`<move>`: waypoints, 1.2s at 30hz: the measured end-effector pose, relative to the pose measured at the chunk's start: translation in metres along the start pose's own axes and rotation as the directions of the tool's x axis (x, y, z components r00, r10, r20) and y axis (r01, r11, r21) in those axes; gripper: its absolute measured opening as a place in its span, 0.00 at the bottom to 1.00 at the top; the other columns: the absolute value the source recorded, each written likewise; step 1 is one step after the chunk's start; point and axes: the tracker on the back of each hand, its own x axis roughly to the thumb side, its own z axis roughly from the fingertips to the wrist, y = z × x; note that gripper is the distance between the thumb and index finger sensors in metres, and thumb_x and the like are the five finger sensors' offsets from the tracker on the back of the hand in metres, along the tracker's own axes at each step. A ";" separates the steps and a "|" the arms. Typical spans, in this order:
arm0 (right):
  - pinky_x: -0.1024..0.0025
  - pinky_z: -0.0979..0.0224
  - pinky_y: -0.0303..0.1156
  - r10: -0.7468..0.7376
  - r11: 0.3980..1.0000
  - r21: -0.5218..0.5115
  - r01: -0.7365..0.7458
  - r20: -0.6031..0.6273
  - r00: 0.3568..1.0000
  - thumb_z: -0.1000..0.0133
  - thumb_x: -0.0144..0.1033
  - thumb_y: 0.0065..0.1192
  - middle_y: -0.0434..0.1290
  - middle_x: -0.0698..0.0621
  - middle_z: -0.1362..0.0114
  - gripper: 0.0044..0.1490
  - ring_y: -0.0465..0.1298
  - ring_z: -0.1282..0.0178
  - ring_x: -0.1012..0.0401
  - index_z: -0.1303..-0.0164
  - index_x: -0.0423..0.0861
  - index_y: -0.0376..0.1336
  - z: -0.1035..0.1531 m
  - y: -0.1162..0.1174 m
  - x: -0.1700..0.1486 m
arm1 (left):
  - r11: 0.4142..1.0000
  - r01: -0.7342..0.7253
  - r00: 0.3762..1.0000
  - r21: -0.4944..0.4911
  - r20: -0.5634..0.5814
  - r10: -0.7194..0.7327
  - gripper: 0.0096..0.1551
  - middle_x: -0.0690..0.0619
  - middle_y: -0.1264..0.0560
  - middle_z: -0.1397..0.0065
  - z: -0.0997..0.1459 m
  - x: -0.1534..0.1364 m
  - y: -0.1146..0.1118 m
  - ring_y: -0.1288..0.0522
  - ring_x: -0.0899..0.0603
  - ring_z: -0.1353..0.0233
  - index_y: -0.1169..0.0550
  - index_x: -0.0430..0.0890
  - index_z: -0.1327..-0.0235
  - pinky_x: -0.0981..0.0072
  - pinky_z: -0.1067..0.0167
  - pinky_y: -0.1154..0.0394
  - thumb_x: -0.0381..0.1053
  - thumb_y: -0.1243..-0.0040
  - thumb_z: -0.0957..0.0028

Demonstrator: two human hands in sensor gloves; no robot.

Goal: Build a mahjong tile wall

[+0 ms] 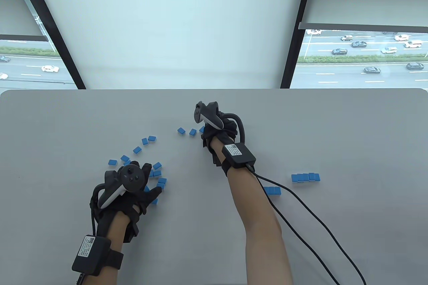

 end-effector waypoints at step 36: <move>0.50 0.36 0.75 -0.101 0.852 -0.515 0.090 0.007 0.995 0.54 0.48 0.71 0.74 0.55 0.39 0.36 0.81 0.48 0.53 0.34 0.57 0.61 0.187 -0.073 -0.308 | 1.000 0.011 0.999 0.007 0.035 -0.011 0.52 0.49 0.53 0.13 0.000 0.009 0.001 0.54 0.30 0.17 0.46 0.59 0.19 0.22 0.31 0.58 0.76 0.48 0.56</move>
